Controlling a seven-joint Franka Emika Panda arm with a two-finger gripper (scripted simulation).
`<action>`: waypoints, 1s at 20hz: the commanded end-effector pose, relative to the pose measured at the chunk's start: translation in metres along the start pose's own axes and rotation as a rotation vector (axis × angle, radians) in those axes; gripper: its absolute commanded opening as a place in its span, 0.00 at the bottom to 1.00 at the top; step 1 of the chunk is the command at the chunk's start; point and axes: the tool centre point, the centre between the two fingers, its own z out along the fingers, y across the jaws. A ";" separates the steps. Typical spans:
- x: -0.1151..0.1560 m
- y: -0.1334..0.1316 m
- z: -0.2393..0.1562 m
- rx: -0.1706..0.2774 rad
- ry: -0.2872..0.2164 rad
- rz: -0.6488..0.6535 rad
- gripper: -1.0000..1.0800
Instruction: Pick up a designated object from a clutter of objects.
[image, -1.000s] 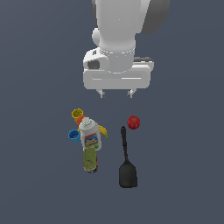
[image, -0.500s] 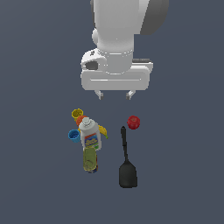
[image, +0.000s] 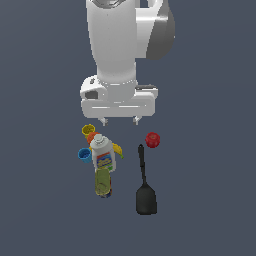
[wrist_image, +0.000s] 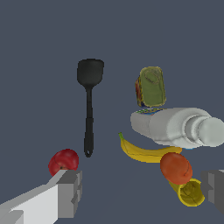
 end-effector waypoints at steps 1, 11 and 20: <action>0.003 0.016 0.017 0.001 -0.003 -0.018 0.96; 0.005 0.100 0.108 0.000 -0.016 -0.119 0.96; -0.010 0.158 0.173 -0.005 -0.028 -0.191 0.96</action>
